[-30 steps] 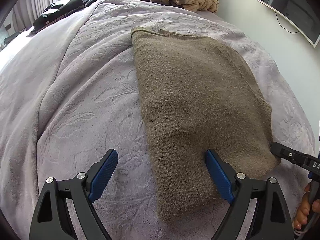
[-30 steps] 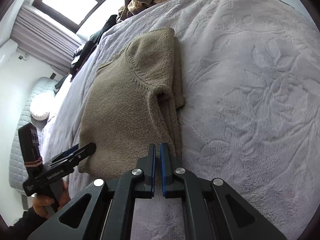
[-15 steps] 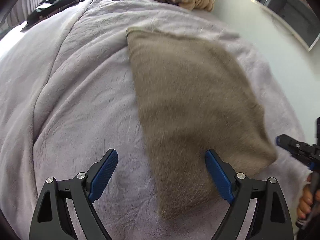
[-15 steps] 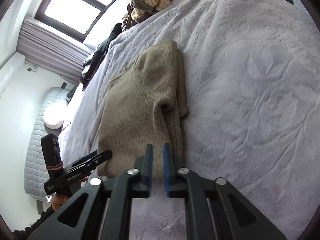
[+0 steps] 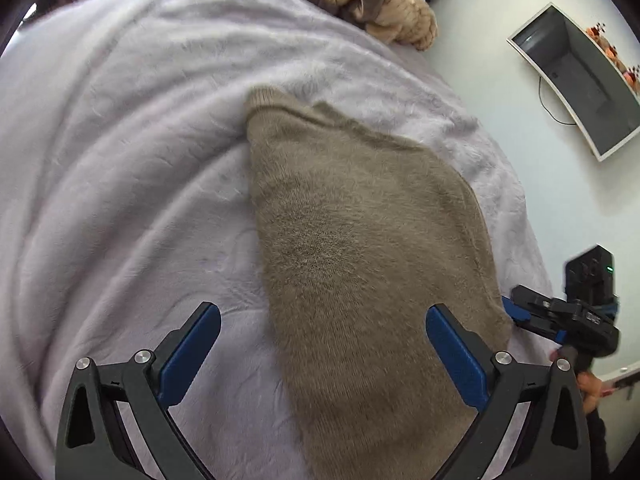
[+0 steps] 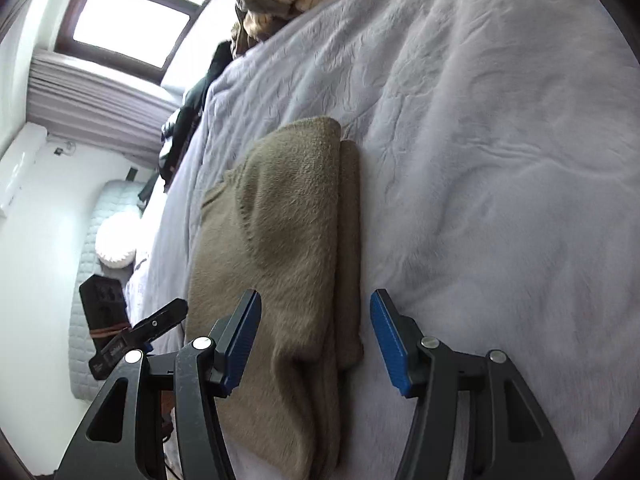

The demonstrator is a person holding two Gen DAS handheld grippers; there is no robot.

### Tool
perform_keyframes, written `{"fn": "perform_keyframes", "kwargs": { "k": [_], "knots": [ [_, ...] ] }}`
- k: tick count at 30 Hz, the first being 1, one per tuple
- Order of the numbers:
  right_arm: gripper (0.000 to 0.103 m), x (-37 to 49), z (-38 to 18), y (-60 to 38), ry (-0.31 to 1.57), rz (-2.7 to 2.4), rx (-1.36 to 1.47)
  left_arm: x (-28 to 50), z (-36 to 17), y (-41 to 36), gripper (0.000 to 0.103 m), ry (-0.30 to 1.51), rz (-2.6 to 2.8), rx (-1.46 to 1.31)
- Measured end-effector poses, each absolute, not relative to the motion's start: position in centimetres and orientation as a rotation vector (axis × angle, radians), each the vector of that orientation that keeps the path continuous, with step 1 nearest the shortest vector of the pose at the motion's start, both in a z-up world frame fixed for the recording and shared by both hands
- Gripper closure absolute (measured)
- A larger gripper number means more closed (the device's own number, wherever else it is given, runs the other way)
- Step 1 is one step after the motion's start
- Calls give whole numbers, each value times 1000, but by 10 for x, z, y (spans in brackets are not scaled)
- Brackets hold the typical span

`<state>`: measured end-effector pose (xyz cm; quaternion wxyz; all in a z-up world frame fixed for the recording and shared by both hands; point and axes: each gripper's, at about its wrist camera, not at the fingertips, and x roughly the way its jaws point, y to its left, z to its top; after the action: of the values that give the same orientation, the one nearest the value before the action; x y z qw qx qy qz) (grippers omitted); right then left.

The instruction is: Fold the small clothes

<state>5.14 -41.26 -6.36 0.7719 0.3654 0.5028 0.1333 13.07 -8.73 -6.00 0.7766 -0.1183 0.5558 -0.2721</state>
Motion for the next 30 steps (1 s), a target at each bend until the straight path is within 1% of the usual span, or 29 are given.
{"fn": "perform_keyframes", "kwargs": {
  "k": [6,9,14,15,17,18,19,20,22,23,24,25,30],
  "knots": [
    [39,90,-83,-396,1190,408,771,146,-81,-104,0,1268,-692,-315],
    [37,103,-87,-383,1197,455,753,148,-82,-118,0,1266,-724,-306],
    [36,110,-99,-378,1167,494,814,151,-86,-127,0,1280,-731,-277],
    [37,110,-100,-380,1156,491,835,150,-86,-127,0,1278,-739,-268],
    [42,106,-100,-380,1147,477,861,147,-84,-127,1,1270,-742,-245],
    [54,104,-99,-379,1157,468,864,145,-83,-127,8,1263,-734,-232],
    [63,103,-97,-378,1154,468,870,144,-82,-129,15,1258,-726,-215],
    [67,100,-94,-376,1143,473,882,143,-79,-128,19,1251,-727,-208],
    [69,96,-87,-374,1117,486,906,141,-74,-121,37,1242,-731,-218],
    [69,94,-83,-373,1108,491,918,141,-70,-116,42,1238,-733,-229],
    [69,91,-79,-373,1096,498,938,141,-66,-112,49,1234,-734,-244],
    [69,90,-76,-371,1088,503,953,140,-63,-109,51,1233,-736,-254],
    [69,78,-51,-359,1057,547,1005,124,-34,-94,52,1205,-751,-264]
  ]
}}
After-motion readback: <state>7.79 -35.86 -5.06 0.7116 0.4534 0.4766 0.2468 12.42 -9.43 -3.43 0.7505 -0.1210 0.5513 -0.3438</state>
